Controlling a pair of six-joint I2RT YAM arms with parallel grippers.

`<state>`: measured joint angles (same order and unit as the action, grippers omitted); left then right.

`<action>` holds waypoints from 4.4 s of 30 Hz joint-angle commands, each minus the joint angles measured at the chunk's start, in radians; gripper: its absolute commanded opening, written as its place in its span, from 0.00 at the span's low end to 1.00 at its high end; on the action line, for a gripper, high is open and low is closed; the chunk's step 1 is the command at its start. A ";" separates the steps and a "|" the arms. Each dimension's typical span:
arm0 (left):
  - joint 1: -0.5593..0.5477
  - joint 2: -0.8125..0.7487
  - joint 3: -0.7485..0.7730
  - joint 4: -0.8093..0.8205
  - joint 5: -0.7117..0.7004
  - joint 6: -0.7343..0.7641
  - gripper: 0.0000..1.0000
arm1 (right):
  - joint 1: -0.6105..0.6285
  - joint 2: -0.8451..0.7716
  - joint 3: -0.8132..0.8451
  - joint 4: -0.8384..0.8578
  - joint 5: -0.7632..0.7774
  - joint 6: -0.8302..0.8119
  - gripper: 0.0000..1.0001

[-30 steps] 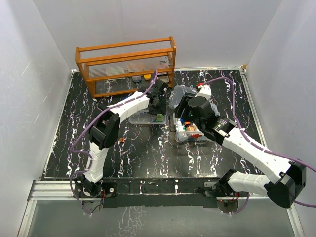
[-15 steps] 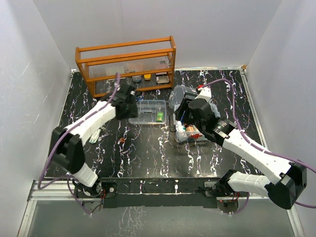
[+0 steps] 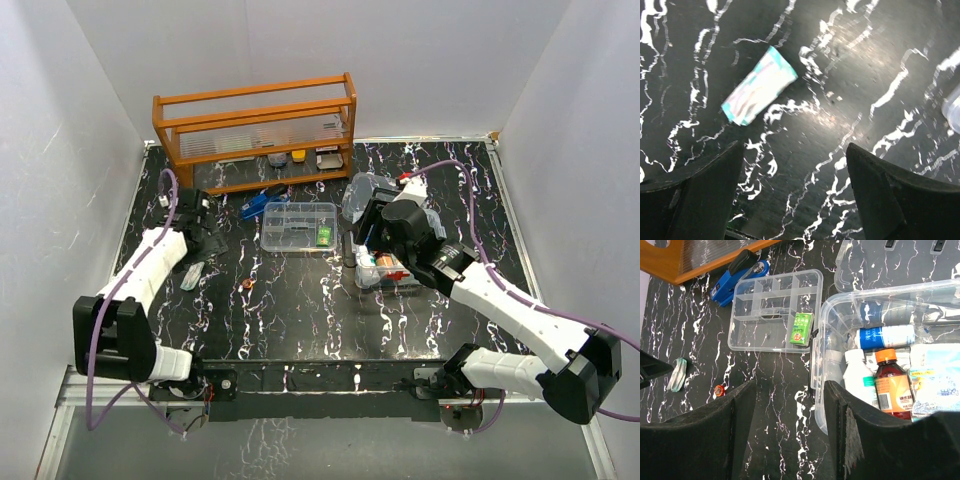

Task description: Organize the medicine kit

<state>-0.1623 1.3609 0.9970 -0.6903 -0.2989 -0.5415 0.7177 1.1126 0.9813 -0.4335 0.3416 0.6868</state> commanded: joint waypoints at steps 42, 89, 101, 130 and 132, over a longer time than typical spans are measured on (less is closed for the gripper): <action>0.245 0.160 -0.060 0.084 0.250 0.168 0.52 | -0.007 -0.006 -0.045 0.109 -0.021 0.023 0.52; 0.087 0.013 0.161 0.208 0.590 0.347 0.00 | -0.006 -0.097 -0.049 0.053 0.055 0.034 0.51; -0.114 -0.011 0.161 0.543 0.984 0.596 0.00 | -0.008 -0.144 -0.013 -0.039 0.152 0.051 0.51; -0.298 0.366 0.352 0.138 0.760 1.754 0.00 | -0.010 -0.135 0.031 -0.087 0.227 0.084 0.51; -0.316 0.394 0.351 0.160 0.704 1.733 0.00 | -0.010 -0.138 0.030 -0.081 0.224 0.085 0.51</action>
<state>-0.4465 1.7180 1.3319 -0.4805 0.5762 1.1084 0.7113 0.9825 0.9722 -0.5514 0.5541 0.7681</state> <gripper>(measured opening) 0.010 0.512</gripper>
